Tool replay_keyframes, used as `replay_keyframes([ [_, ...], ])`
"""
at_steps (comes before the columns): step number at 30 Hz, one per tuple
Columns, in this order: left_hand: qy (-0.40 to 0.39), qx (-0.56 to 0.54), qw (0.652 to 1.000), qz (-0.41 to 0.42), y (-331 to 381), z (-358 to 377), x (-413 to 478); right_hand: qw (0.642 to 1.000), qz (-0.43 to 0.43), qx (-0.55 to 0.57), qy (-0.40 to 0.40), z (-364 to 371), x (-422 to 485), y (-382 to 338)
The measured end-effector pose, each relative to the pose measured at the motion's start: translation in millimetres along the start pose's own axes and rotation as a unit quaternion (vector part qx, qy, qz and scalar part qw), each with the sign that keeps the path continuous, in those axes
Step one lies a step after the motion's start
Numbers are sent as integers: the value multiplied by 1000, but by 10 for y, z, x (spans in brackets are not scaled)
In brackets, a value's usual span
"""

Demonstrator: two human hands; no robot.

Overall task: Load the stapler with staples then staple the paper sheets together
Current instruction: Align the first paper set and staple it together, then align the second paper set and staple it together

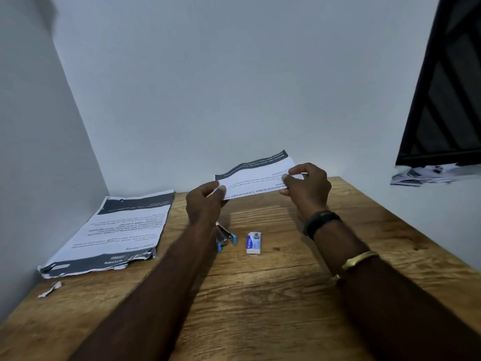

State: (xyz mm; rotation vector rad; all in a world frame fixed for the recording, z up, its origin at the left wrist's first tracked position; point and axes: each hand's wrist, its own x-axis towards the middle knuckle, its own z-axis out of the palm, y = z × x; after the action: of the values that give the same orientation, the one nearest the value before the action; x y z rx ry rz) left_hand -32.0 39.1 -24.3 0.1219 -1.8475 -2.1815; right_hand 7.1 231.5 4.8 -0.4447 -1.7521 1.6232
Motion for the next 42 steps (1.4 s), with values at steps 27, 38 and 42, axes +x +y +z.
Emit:
replay_keyframes([
  [27, -194, 633, 739, 124, -374, 1157, 166, 866, -37, -493, -70, -252, 1123, 797],
  [38, -182, 550, 802, 148, -348, 1109, 239, 810, -94, -577, -36, -238, 1024, 747],
  [42, -140, 433, 867, 202, -204, 934, 237, 878, -161, -449, -38, -115, 804, 509],
])
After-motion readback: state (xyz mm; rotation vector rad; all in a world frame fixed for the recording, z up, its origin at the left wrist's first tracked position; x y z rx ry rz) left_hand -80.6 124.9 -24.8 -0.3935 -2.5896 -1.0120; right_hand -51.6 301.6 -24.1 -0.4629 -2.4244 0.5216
